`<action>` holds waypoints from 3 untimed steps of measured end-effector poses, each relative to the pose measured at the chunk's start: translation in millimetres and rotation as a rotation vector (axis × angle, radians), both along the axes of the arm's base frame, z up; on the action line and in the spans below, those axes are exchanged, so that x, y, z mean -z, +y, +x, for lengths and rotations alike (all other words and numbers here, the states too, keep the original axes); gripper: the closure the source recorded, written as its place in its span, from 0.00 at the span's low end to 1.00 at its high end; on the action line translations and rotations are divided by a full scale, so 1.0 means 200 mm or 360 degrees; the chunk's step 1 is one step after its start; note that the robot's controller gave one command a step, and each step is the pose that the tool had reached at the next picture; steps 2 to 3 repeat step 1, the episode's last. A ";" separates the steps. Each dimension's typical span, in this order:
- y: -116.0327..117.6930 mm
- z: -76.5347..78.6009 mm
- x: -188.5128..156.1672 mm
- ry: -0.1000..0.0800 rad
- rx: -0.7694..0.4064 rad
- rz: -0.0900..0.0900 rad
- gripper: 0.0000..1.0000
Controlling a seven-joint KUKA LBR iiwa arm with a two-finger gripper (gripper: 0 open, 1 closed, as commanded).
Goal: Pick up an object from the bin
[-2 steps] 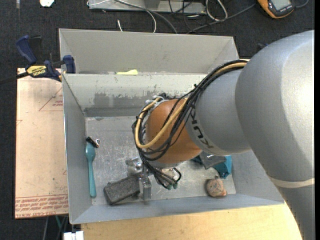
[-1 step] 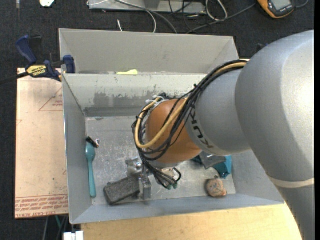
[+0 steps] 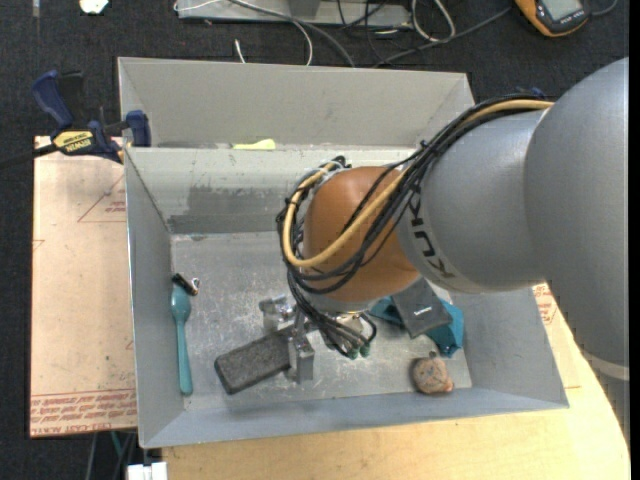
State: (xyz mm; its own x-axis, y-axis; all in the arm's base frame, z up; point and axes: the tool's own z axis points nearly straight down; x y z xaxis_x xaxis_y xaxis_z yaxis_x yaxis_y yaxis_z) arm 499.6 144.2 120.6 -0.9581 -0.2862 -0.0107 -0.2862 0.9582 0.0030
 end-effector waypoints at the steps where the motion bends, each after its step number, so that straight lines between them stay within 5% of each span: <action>1: 0.01 -0.02 -0.38 0.0002 0.0120 0.0001 1.00; 3: 0.01 -0.02 -0.38 0.0002 0.0120 0.0001 1.00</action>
Offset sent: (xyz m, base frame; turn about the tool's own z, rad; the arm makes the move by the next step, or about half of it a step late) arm 0.0238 0.0009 0.1968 -0.1596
